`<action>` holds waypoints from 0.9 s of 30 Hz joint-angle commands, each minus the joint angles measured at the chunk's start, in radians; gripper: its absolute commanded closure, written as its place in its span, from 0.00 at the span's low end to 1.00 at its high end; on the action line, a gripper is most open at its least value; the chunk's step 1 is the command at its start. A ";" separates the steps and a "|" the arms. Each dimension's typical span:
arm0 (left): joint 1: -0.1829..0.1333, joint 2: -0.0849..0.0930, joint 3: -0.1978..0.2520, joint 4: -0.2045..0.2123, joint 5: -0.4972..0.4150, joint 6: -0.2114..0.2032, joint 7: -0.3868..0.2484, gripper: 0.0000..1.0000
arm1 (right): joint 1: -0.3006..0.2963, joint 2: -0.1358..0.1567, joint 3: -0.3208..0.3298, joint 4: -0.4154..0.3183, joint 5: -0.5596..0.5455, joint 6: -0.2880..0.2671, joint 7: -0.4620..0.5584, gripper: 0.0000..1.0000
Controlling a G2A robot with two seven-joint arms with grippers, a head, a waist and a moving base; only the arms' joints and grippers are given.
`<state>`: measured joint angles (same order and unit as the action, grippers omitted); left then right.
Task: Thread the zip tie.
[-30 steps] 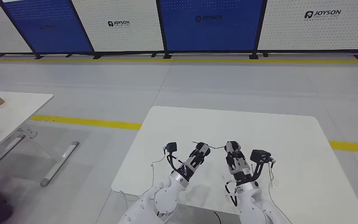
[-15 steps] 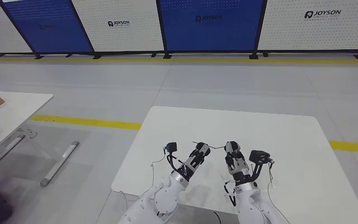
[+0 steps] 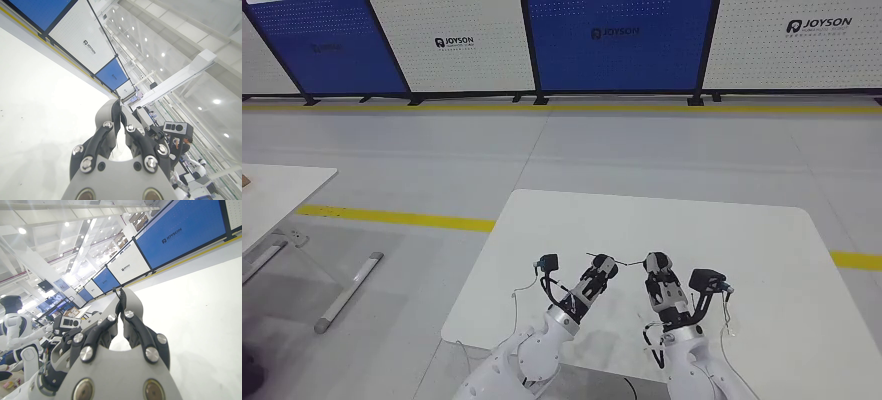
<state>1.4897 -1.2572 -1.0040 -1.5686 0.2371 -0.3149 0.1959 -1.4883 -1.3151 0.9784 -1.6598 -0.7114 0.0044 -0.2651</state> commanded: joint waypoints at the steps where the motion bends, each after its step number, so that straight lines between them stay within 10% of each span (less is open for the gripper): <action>1: 0.000 0.000 0.000 0.000 0.000 0.000 0.000 1.00 | 0.001 -0.002 0.001 0.002 -0.002 0.002 0.005 1.00; 27: 0.000 0.000 0.000 0.000 0.000 0.000 0.000 1.00 | 0.013 -0.030 0.002 0.025 0.017 -0.004 0.019 1.00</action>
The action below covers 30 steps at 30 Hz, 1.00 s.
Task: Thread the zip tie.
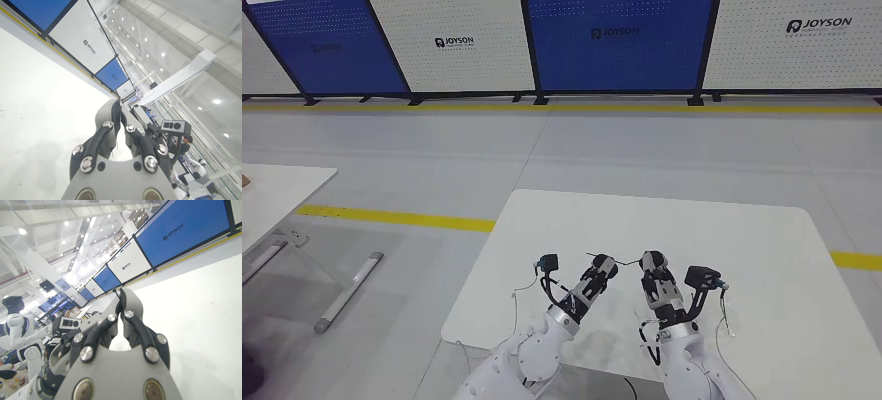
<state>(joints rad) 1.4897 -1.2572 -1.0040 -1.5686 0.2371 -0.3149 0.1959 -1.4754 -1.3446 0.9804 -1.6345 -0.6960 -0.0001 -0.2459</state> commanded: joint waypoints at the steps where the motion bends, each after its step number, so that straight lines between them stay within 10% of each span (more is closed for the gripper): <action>1: 0.000 0.000 0.000 0.000 0.000 0.000 0.000 1.00 | -0.001 -0.002 0.001 0.000 0.003 0.000 0.000 1.00; 30: 0.000 0.000 0.000 0.000 0.000 0.000 0.000 1.00 | -0.009 -0.015 0.010 0.007 0.047 -0.027 0.056 1.00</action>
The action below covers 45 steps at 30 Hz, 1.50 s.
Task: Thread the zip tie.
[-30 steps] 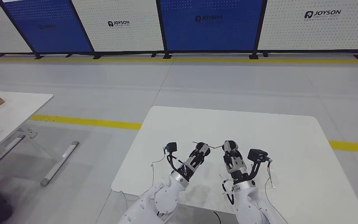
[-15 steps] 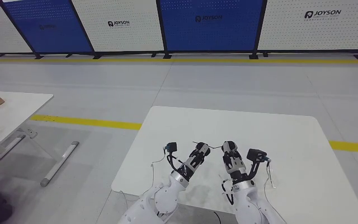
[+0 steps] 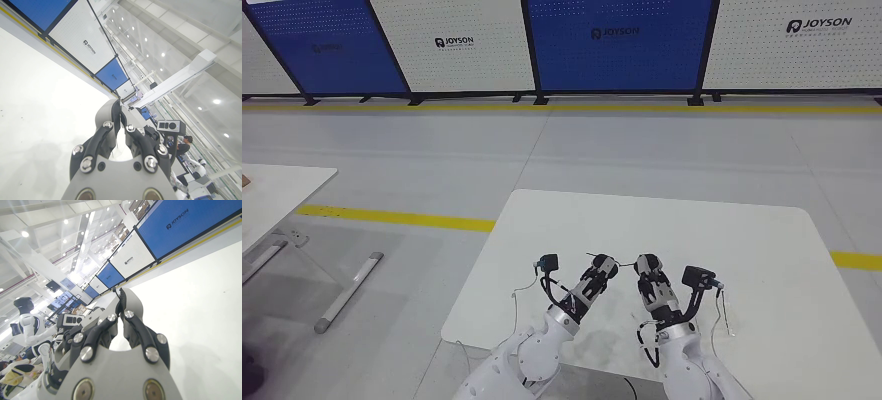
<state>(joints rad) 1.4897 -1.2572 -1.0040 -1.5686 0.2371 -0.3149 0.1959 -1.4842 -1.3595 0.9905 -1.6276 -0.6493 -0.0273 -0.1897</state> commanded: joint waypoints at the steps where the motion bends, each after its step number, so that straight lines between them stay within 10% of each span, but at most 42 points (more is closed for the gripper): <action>1: 0.000 0.000 0.000 0.000 0.000 0.000 0.000 1.00 | 0.000 0.000 0.000 0.000 0.000 0.000 0.000 1.00; 45: 0.000 0.000 0.000 0.000 0.000 0.000 0.000 1.00 | 0.016 -0.044 0.015 0.093 0.192 -0.108 -0.032 1.00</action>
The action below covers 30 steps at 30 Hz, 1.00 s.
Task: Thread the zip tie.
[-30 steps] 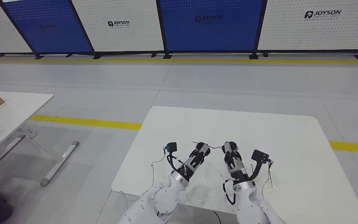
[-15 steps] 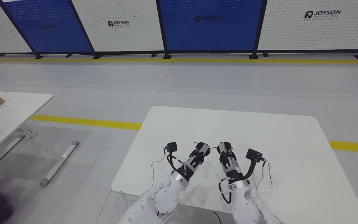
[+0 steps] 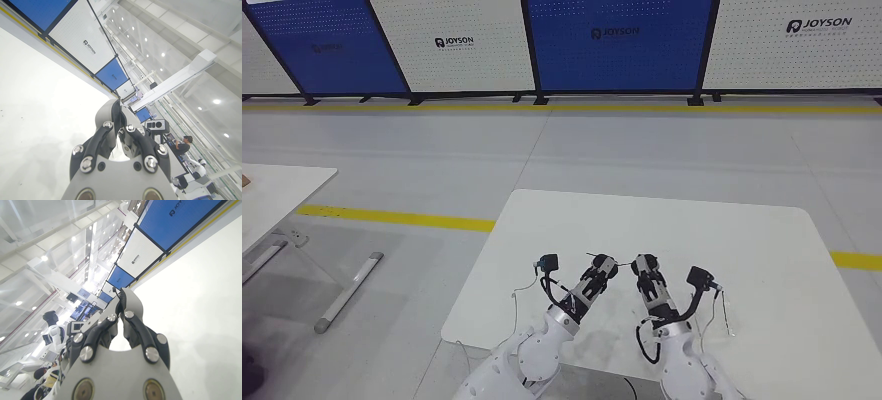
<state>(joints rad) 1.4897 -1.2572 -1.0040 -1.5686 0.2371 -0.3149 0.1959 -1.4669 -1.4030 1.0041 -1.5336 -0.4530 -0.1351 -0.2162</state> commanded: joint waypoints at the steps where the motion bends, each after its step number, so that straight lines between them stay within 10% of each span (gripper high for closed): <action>1: 0.000 0.000 0.000 0.000 0.000 0.000 0.000 1.00 | -0.003 0.000 0.003 -0.003 -0.013 0.001 -0.012 1.00; 30: 0.000 0.000 0.000 0.000 0.000 0.000 0.000 1.00 | -0.003 -0.010 0.013 0.001 0.019 -0.013 0.000 1.00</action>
<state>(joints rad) 1.4897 -1.2572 -1.0040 -1.5686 0.2371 -0.3149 0.1959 -1.4676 -1.4132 1.0145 -1.5291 -0.4336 -0.1474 -0.2142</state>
